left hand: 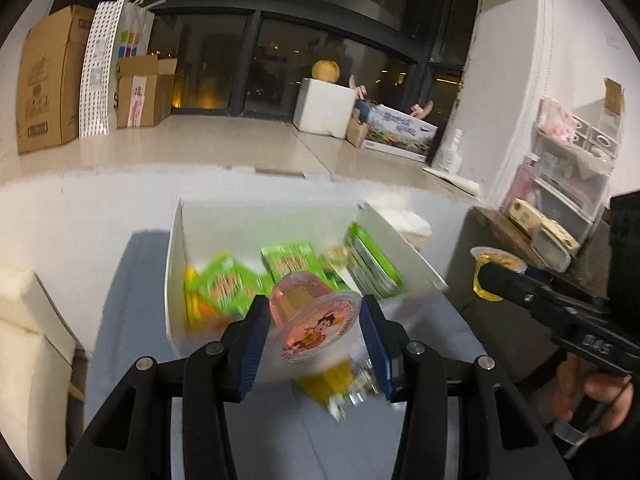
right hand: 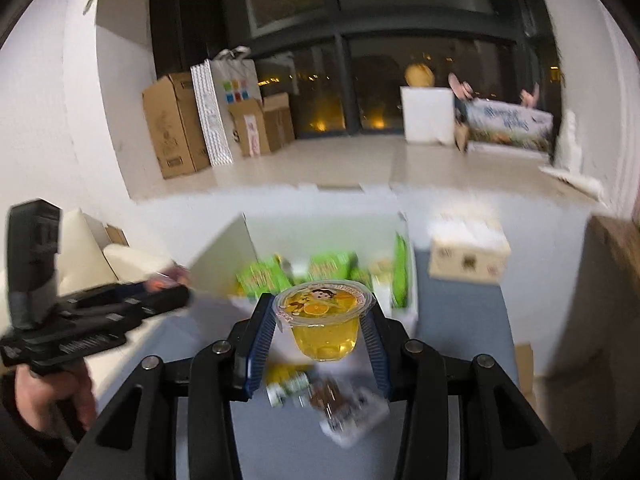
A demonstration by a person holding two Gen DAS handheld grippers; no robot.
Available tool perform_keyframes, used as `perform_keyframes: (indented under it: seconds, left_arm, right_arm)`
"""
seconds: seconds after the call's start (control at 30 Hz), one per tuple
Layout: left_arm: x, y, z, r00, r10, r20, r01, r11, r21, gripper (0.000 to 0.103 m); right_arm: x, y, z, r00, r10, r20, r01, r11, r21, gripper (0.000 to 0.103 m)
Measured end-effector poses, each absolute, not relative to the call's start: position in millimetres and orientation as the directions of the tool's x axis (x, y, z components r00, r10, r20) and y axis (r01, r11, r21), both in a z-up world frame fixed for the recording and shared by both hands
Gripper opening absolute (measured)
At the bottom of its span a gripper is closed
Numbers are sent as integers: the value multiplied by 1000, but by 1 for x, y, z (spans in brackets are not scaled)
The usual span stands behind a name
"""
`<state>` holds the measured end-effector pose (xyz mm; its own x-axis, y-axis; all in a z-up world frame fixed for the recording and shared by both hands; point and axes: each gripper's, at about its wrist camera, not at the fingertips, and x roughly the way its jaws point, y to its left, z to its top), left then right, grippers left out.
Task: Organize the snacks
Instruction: 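Place the orange cup in the box with the left gripper while the right places a yellow cup, then move the right gripper down toward the braised-meat pouch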
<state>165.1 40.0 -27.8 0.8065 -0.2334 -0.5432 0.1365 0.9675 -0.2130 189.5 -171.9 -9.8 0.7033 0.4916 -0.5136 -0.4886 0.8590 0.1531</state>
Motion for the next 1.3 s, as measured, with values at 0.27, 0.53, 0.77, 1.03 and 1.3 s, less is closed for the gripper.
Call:
perform_keyframes:
  seconds: [0.27, 0.53, 0.77, 1.03, 1.3]
  left_arm:
    - [249, 59, -51, 754, -122, -646, 33, 988, -148, 59]
    - [241, 63, -68, 729, -104, -676, 21, 991, -130, 103]
    - [226, 60, -52, 747, -107, -656, 18, 990, -140, 103]
    - [199, 54, -39, 754, -114, -647, 41, 991, -126, 103]
    - [131, 36, -35, 755, -170, -633, 108, 985, -135, 103]
  right_arm:
    - [270, -136, -26, 667, 477, -572, -463, 867, 183, 48]
    - [277, -152, -50, 688, 419, -592, -372, 905, 208, 103]
    - [264, -161, -44, 688, 430, -584, -390, 898, 202, 103]
    - [230, -164, -27, 657, 521, -545, -477, 847, 234, 103]
    - [149, -189, -19, 661, 559, -500, -509, 824, 249, 103]
